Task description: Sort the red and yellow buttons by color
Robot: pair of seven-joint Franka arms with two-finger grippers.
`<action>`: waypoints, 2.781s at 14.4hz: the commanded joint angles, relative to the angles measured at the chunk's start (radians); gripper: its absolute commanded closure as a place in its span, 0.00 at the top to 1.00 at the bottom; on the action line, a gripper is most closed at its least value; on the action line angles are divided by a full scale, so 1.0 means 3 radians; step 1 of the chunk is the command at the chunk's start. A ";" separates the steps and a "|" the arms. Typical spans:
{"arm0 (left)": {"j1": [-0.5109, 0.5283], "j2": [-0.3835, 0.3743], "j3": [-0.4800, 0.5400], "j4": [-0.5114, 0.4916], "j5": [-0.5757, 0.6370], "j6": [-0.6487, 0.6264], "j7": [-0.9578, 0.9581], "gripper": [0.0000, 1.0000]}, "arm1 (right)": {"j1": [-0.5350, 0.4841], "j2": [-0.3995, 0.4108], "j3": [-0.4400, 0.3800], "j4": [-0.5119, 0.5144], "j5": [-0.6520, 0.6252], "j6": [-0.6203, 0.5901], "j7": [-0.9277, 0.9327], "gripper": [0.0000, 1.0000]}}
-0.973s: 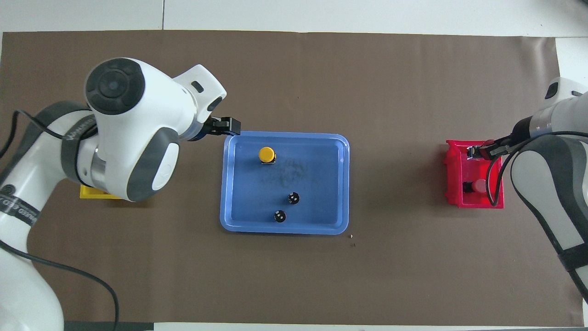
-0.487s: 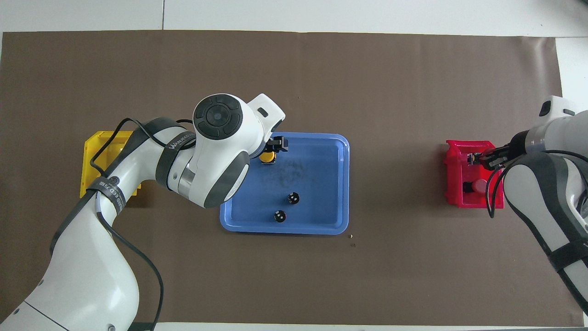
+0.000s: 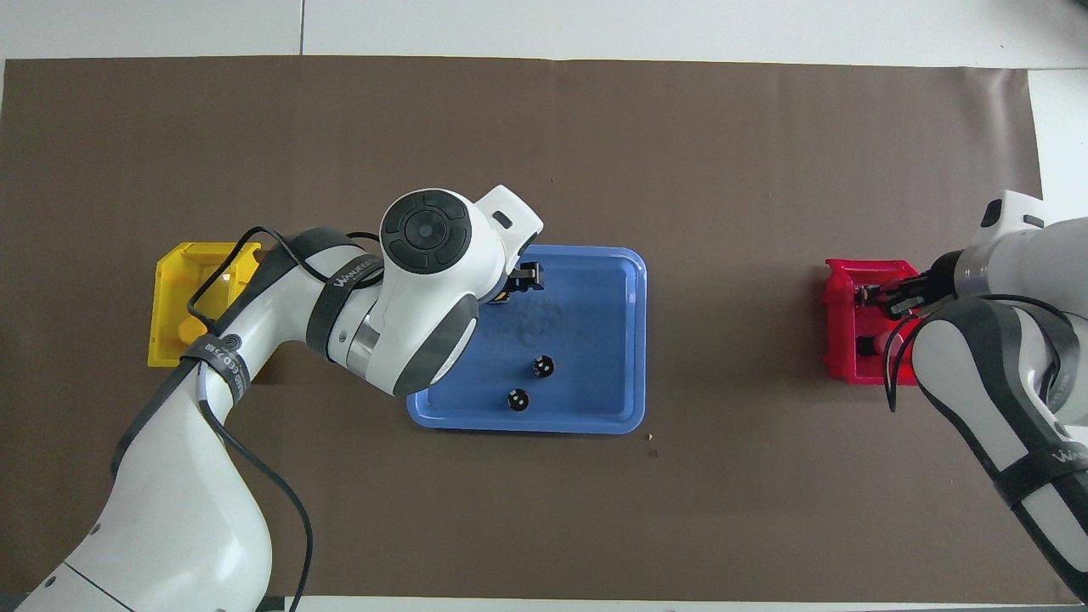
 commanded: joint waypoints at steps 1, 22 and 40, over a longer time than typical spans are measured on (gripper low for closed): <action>-0.0046 0.0000 0.0056 -0.0071 -0.0054 0.0125 -0.0050 0.74 | -0.0028 -0.0054 0.0024 -0.0049 0.0029 0.0030 0.0044 0.72; 0.1912 -0.1012 0.0123 -0.0396 -0.0116 -0.0736 0.2449 0.01 | 0.0360 -0.0136 -0.0058 0.2114 -0.0278 -0.2701 0.1379 1.00; 0.2035 -0.0819 0.0128 -0.1094 -0.0106 0.0376 0.2614 0.51 | 0.0401 -0.0100 -0.0032 0.2083 -0.0166 -0.2838 0.1415 1.00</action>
